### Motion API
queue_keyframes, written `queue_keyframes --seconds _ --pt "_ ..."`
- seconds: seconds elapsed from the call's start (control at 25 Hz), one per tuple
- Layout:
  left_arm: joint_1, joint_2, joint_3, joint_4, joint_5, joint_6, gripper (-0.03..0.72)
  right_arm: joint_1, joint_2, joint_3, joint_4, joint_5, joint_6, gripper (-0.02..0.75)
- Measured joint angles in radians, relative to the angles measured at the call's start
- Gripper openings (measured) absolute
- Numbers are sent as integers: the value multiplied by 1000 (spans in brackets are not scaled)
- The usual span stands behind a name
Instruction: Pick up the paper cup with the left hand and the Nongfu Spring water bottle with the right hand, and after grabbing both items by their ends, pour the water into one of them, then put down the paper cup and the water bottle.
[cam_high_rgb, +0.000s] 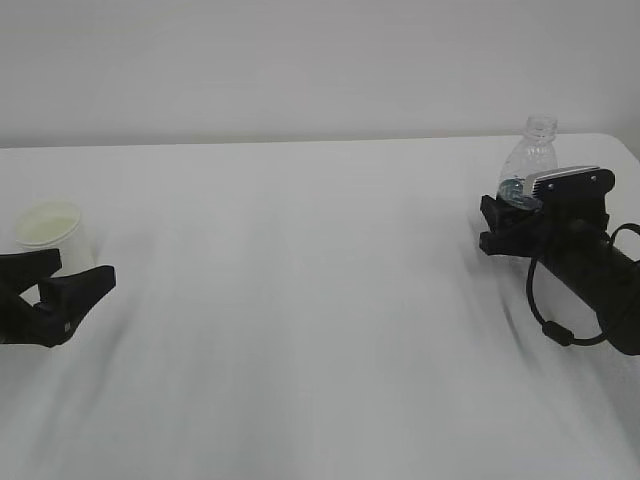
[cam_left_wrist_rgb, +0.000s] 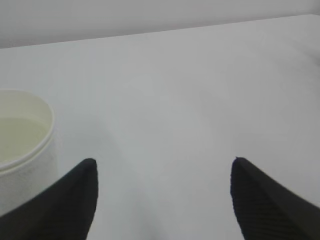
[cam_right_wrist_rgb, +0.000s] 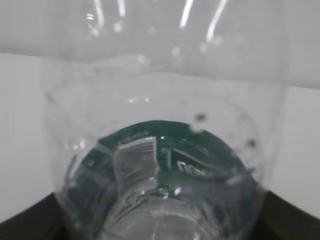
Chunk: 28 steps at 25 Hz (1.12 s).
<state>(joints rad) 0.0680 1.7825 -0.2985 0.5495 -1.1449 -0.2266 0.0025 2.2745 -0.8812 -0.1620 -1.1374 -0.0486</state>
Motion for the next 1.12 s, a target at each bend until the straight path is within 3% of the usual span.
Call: queue_keyframes --seconds 0.32,1.12 --pt "0 0 0 4 0 0 593 0 0 0 0 -2 0 647" --pt "0 0 0 -6 0 -2 592 0 -132 126 -3 -3 -1 658"
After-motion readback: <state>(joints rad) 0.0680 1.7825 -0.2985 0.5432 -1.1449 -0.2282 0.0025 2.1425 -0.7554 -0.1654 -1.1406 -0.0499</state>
